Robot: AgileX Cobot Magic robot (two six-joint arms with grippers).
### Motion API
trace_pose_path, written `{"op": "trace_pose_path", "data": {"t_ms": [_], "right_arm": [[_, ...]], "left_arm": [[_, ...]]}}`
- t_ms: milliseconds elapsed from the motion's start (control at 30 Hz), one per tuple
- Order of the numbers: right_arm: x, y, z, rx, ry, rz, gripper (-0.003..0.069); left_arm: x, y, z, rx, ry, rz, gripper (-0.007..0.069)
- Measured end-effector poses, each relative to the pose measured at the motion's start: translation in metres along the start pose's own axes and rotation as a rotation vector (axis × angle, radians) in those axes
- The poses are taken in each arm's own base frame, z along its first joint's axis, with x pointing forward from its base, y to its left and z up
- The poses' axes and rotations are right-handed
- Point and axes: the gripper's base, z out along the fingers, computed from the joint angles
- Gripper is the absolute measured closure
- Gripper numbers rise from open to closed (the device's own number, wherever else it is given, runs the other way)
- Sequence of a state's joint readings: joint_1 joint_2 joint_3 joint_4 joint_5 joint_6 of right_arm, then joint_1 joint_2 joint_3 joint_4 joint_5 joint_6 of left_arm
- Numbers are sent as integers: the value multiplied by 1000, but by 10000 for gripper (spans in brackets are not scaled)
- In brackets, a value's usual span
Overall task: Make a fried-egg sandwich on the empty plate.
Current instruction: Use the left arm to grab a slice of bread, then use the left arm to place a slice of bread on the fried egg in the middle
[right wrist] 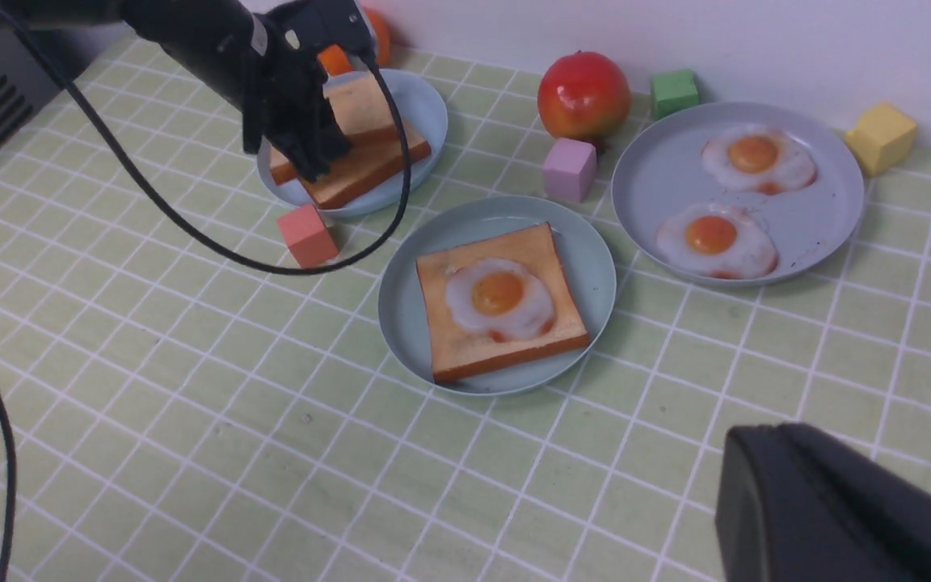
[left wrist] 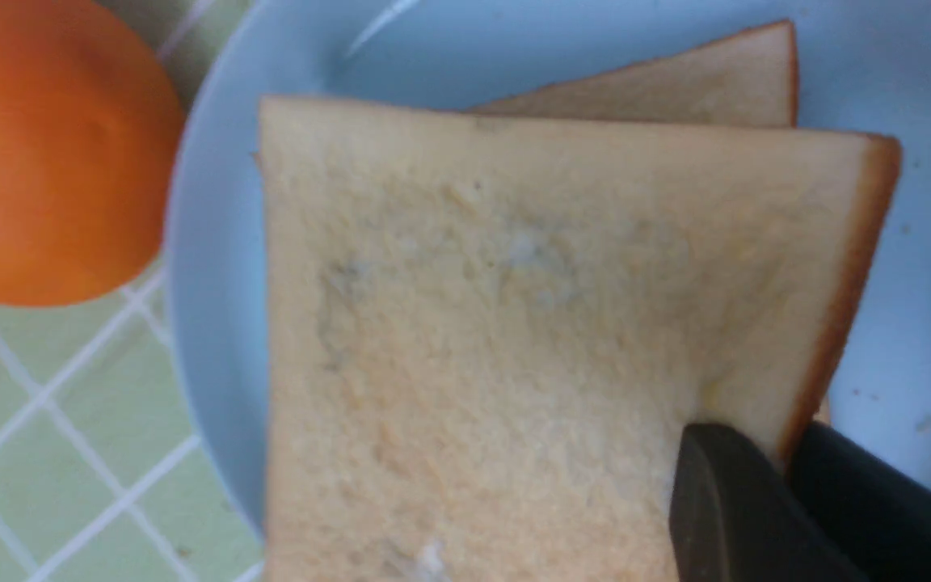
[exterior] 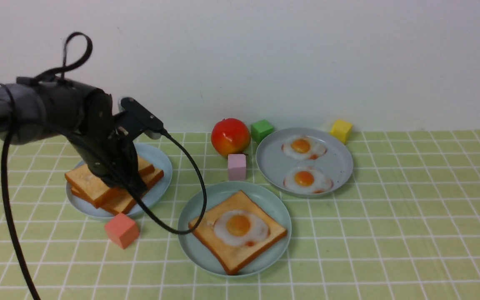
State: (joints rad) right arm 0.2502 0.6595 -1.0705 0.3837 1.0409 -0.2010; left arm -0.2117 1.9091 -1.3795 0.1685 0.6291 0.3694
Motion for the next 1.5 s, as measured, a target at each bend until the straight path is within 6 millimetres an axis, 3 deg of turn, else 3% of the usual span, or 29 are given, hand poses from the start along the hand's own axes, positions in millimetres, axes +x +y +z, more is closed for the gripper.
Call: {"op": "trace_pose_path", "data": {"t_ms": [33,67,133,167,267,300,400,500,667,833,1133,1333,1500], "right_arm": [[0,0,0,0,-1,-2,643],[1,1,-3,-3,-10,-9,643],[1,2,-4,-3,-11,-12,643],[2,2,-7,-3,-17,-17,643],[5,3,-12,16,-21,-37,641],[5,3,-13,16,-23,-39,641],[10,4,-23,39,-37,-62,637],[14,6,-29,41,-46,-71,635],[18,10,-38,40,-65,-81,631],[21,10,-39,37,-51,-82,626],[22,11,-40,34,-37,-83,615],[22,11,-40,34,-35,-82,613],[22,11,-40,34,-34,-82,610]], "left_arm": [[-1,1,-5,-6,-9,-5,589],[-6,2,-26,-26,-50,-22,591],[-10,0,-40,-32,-75,-39,591],[-17,-9,-60,-27,-111,-69,591],[-29,-47,-88,40,-120,-107,591],[-31,-53,-90,50,-121,-96,591],[-42,-118,-98,137,-72,-22,591],[-47,-157,-99,162,-69,31,591],[-51,-197,-86,152,-67,103,591],[-54,-214,-73,164,-86,142,591],[-56,-220,-57,153,-95,173,585],[-54,-223,-48,150,-77,184,517],[-54,-224,-45,149,-68,188,396]]}}
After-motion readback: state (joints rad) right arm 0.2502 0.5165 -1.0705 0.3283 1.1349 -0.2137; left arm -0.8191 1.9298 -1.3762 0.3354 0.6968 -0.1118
